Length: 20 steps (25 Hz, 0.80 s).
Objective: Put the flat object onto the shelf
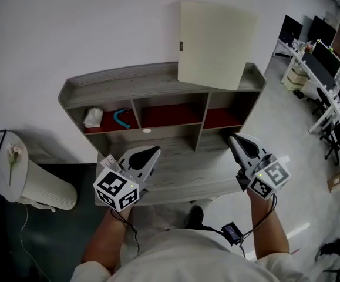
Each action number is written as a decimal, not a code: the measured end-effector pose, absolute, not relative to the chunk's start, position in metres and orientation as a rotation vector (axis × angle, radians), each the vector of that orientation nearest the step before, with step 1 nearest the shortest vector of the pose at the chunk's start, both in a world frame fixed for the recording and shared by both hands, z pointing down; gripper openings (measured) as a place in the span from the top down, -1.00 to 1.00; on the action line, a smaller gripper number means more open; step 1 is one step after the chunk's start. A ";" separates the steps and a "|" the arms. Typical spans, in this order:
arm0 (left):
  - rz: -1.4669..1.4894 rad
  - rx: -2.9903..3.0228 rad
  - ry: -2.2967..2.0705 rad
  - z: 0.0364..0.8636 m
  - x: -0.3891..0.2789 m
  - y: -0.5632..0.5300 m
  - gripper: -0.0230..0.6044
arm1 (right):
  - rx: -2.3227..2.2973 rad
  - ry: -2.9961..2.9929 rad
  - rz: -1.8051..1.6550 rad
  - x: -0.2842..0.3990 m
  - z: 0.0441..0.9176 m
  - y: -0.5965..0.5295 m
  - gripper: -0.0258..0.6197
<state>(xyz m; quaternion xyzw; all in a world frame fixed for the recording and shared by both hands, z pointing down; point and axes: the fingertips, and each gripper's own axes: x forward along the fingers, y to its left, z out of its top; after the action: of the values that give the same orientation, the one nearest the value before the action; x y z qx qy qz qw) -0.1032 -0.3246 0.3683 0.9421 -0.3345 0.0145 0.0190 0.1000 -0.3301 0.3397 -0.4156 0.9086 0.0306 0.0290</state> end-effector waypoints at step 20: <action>-0.010 3.010 -0.968 0.381 -0.092 -0.207 0.88 | -1.363 2.847 0.020 0.082 0.401 -0.185 0.86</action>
<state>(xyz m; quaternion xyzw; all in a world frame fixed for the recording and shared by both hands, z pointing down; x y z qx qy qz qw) -0.0919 -0.2074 0.3808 0.9519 -0.3061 -0.0031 -0.0103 0.0817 -0.1849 0.4011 -0.4319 0.9019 0.0064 -0.0076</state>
